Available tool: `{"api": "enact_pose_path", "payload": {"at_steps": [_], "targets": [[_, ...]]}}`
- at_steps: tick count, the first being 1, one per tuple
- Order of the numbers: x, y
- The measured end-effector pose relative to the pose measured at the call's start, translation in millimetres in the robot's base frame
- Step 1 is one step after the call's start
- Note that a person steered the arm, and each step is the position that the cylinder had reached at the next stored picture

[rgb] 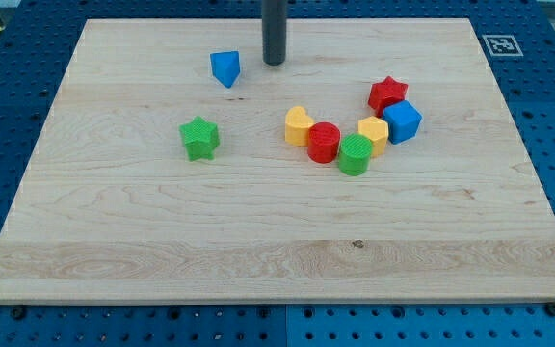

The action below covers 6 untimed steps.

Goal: Move blue triangle slightly towards down

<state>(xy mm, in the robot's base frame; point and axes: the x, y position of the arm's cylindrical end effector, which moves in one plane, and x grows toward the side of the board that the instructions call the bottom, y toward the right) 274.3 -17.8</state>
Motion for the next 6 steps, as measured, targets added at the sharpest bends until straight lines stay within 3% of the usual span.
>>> {"api": "enact_pose_path", "payload": {"at_steps": [2,6], "targets": [[-2.6,-74.6],[26.5,-57.0]]}}
